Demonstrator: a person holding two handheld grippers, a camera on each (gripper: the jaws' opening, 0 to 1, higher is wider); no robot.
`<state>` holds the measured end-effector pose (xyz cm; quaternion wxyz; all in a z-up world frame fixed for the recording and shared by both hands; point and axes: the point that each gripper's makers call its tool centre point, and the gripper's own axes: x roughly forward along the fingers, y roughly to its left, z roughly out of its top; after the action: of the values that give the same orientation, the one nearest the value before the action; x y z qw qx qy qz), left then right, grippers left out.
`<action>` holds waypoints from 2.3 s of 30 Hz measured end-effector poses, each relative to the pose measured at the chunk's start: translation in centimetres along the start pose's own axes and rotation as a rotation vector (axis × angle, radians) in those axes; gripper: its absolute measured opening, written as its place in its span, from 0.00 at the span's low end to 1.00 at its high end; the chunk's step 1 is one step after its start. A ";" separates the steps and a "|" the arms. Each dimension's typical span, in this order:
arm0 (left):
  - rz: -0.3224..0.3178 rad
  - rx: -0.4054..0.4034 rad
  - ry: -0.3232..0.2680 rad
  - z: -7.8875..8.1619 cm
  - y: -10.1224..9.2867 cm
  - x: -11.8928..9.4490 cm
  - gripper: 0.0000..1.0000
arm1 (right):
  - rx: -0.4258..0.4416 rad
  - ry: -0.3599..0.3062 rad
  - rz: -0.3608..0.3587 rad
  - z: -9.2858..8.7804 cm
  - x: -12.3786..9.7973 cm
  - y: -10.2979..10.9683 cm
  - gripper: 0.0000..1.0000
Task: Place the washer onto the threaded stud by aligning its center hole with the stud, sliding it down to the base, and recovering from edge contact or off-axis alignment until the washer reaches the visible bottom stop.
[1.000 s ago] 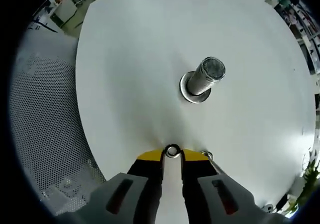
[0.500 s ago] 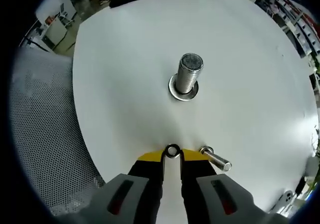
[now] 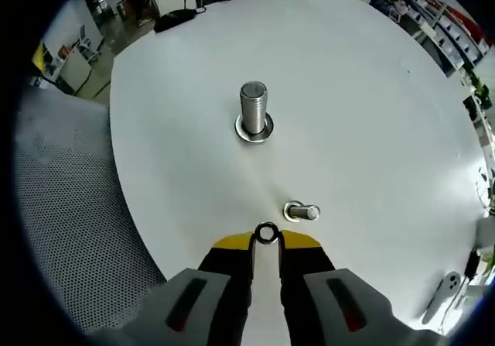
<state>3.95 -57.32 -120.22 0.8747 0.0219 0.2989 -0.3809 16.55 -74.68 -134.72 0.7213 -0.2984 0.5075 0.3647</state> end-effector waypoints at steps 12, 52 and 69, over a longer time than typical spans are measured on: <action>-0.014 0.008 0.008 -0.1 -0.3 0.0 0.20 | 0.026 -0.089 -0.099 1.1 -2.6 -2.8 0.14; -0.011 0.004 0.016 -0.3 -0.2 0.1 0.20 | -0.047 -0.035 -0.020 1.9 1.3 -2.1 0.15; -0.002 0.001 0.013 -0.2 0.0 0.1 0.20 | -0.014 -0.024 -0.014 1.4 1.9 -1.8 0.20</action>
<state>3.84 -57.34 -120.45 0.8723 0.0245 0.3044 -0.3818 19.12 -74.13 -136.00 0.7278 -0.3025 0.4943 0.3667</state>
